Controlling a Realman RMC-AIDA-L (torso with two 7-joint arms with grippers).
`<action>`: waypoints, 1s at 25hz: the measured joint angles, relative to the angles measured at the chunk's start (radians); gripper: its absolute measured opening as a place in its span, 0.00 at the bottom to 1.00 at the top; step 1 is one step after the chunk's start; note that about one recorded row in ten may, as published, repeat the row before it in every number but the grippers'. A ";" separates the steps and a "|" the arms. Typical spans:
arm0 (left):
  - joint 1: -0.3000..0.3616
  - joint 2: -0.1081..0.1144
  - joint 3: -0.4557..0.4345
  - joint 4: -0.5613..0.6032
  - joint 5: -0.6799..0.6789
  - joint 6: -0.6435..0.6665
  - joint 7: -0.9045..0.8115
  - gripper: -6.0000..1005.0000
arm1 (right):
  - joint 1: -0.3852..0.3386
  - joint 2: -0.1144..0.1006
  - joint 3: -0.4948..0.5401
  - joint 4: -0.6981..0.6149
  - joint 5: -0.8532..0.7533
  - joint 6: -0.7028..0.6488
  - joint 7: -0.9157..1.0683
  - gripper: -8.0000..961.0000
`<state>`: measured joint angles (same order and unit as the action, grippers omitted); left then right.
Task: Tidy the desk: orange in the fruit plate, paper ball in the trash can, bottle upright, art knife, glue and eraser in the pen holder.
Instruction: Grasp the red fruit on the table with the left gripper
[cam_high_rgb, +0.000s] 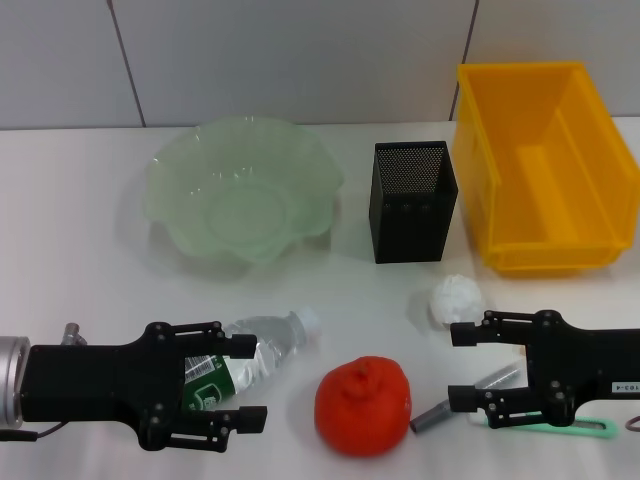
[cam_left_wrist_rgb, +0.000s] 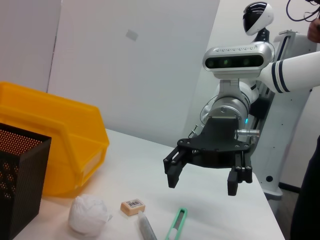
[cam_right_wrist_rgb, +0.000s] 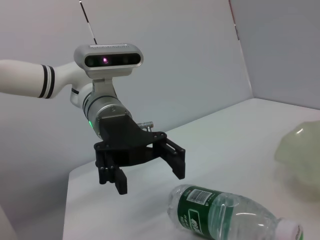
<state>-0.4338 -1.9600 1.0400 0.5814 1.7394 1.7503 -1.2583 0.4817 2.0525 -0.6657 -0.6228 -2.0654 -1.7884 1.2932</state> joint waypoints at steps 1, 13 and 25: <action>0.000 0.000 0.000 0.000 0.000 0.000 0.000 0.81 | 0.000 0.000 0.000 0.000 0.000 -0.001 0.000 0.84; 0.000 0.000 0.000 0.000 0.000 0.002 0.000 0.79 | 0.004 0.000 0.000 0.000 -0.012 -0.003 0.004 0.83; 0.001 0.001 0.000 0.000 0.001 0.002 0.000 0.77 | 0.005 0.003 0.000 0.000 -0.012 -0.003 0.004 0.83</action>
<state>-0.4327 -1.9594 1.0400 0.5814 1.7401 1.7519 -1.2578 0.4869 2.0556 -0.6657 -0.6228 -2.0771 -1.7913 1.2977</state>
